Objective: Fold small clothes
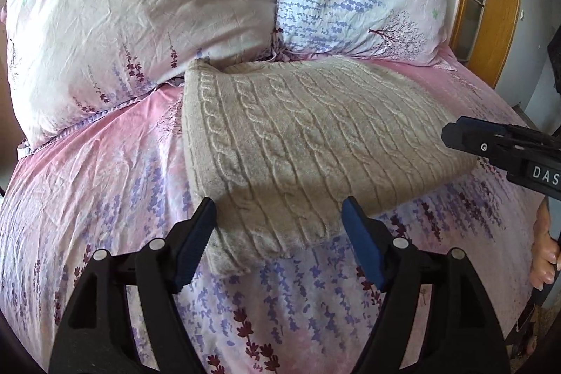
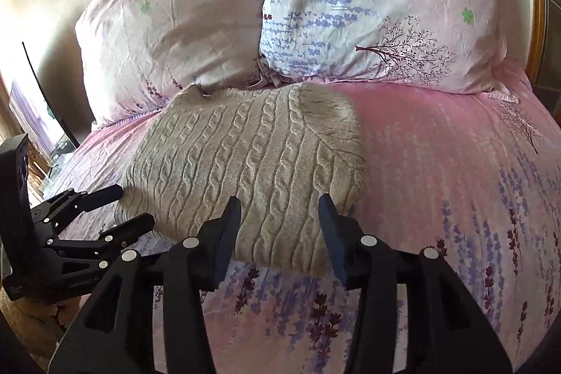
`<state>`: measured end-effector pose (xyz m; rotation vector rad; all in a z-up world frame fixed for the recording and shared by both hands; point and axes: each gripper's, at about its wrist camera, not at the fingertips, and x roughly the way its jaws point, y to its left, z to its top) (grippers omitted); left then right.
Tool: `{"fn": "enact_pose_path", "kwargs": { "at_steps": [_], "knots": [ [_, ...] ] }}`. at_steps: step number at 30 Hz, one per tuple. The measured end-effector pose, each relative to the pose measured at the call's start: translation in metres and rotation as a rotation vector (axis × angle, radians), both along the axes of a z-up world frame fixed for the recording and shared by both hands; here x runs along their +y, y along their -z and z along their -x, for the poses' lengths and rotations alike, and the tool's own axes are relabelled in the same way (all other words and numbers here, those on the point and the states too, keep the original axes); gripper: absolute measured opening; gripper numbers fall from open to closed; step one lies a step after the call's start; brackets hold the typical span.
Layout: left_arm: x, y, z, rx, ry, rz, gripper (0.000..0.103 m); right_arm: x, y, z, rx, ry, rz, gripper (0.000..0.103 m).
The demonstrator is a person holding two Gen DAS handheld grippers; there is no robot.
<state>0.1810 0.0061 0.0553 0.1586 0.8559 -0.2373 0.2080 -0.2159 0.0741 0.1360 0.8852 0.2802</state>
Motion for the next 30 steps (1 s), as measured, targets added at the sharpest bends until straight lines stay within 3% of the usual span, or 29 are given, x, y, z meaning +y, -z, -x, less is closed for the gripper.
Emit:
{"fn": "enact_pose_path", "kwargs": {
  "at_steps": [5, 10, 13, 16, 19, 23, 30],
  "knots": [
    [-0.003, 0.006, -0.004, 0.012, -0.035, -0.020, 0.075, 0.005, 0.027, -0.008, 0.067, 0.035, 0.074, 0.049],
    [0.000, 0.004, 0.001, 0.012, -0.058, -0.016, 0.076, -0.001, 0.016, 0.001, 0.068, 0.047, 0.060, 0.049],
    [0.011, -0.001, 0.007, 0.008, -0.091, -0.010, 0.077, -0.013, 0.005, 0.010, 0.045, 0.098, 0.067, 0.059],
    [0.029, -0.010, 0.014, -0.021, -0.154, -0.018, 0.086, -0.026, -0.007, 0.019, 0.009, 0.143, 0.075, 0.062],
    [0.047, -0.019, 0.023, -0.051, -0.201, -0.009, 0.090, -0.036, -0.016, 0.029, -0.023, 0.166, 0.069, 0.085],
    [0.059, -0.022, 0.040, -0.057, -0.237, 0.006, 0.098, -0.035, -0.019, 0.042, -0.035, 0.178, 0.089, 0.102],
    [0.050, -0.006, 0.059, -0.013, -0.234, 0.028, 0.101, -0.016, -0.004, 0.058, 0.007, 0.154, 0.070, 0.102]
  ]
}}
